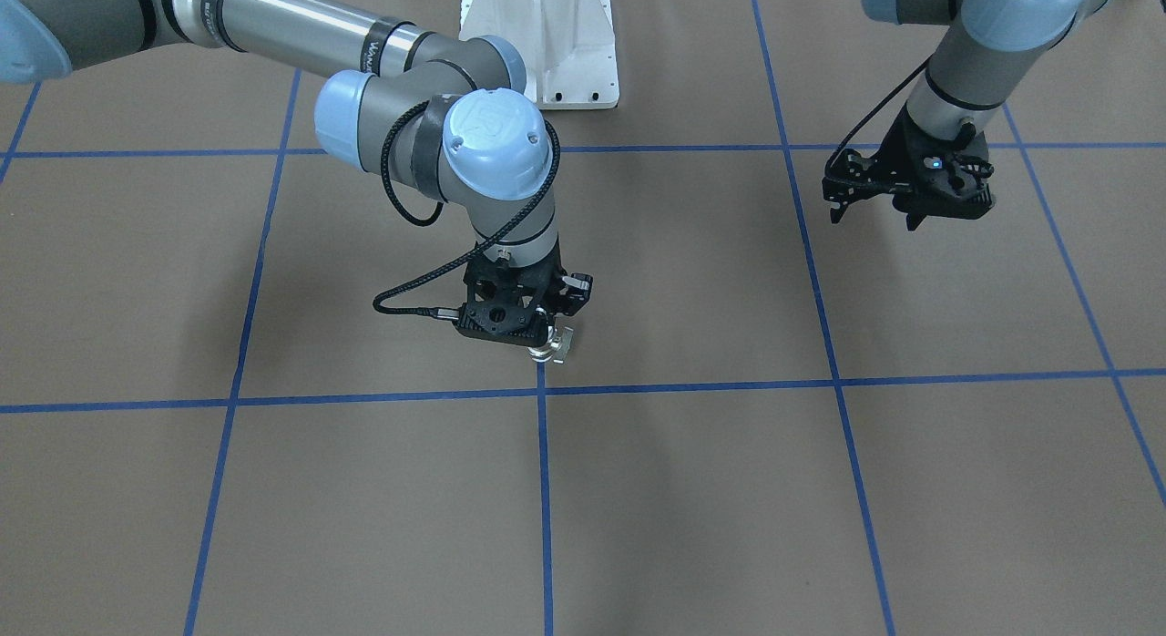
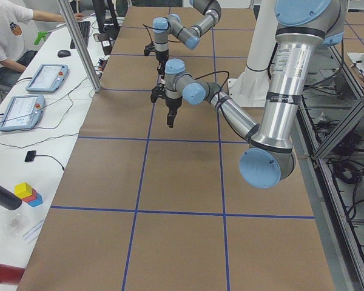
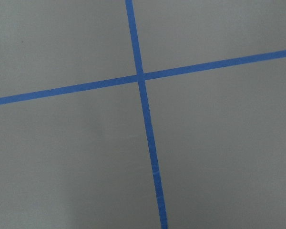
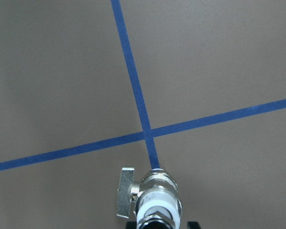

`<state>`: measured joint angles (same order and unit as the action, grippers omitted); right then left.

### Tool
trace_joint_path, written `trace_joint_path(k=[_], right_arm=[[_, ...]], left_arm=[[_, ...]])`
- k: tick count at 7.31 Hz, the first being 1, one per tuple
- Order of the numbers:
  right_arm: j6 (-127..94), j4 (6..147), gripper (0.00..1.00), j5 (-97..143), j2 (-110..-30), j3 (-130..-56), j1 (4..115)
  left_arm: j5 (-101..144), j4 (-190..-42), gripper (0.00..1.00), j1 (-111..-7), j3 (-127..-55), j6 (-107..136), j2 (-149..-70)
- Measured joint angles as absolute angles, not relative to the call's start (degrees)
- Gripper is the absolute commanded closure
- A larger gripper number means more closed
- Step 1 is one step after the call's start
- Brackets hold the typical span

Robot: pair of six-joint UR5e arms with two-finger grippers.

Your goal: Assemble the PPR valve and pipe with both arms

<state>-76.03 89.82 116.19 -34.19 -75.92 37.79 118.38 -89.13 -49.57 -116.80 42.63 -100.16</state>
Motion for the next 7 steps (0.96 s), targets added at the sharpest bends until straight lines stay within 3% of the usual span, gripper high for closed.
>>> trace_joint_path(k=[1, 5, 6, 7], right_arm=[[-76.0, 89.8, 0.34, 116.2, -34.1, -75.9, 37.8], [-76.0, 89.8, 0.33, 116.2, -33.9, -76.2, 37.9], [-76.0, 89.9, 0.13, 116.4, -34.2, -77.1, 38.3], [-76.1, 90.0, 0.03, 117.1, -35.9, -79.9, 39.0]], left_arm=[[118.4, -89.1, 0.01, -49.6, -116.8, 42.6, -100.2], [118.3, -89.1, 0.01, -49.6, -116.8, 42.6, -100.1], [118.3, -89.1, 0.01, -49.6, -116.8, 42.6, -100.1], [118.3, -89.1, 0.01, -49.6, -116.9, 42.6, -100.2]])
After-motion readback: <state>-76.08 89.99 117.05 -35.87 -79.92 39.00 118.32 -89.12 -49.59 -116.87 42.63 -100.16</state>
